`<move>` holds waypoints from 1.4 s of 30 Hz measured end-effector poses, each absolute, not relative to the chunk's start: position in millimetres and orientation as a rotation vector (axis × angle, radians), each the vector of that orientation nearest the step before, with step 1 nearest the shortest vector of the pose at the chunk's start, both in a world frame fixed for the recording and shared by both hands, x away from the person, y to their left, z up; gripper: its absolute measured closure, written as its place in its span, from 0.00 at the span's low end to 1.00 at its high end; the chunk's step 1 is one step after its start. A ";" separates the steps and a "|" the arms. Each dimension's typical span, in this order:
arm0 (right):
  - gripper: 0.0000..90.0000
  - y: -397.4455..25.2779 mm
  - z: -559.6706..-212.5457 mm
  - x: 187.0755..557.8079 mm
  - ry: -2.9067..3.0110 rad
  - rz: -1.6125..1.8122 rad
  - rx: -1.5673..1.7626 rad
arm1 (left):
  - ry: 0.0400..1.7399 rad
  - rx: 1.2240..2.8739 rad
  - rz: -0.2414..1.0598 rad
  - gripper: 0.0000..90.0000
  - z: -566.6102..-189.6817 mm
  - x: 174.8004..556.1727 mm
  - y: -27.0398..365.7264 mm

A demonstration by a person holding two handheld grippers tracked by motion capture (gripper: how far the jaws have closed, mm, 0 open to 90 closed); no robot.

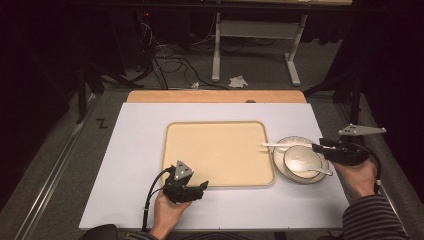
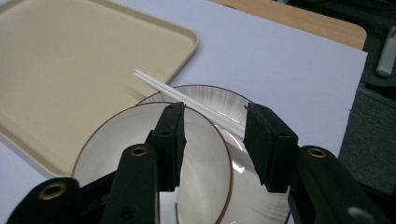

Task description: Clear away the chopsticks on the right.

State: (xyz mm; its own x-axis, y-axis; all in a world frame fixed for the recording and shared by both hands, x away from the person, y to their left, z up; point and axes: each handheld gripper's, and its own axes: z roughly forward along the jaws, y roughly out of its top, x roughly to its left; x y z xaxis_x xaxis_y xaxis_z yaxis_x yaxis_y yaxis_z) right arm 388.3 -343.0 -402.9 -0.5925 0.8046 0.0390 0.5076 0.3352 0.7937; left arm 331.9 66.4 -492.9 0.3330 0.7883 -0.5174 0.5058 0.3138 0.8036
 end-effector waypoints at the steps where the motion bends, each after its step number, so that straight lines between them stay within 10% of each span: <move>1: 0.67 -344.2 -402.5 390.0 2.241 1.133 1.164 | 1.318 1.340 0.287 0.39 -493.0 331.4 67.2; 42: 0.80 -367.7 -431.8 477.0 2.375 0.728 1.251 | 1.380 1.293 0.324 0.38 -495.3 322.1 80.5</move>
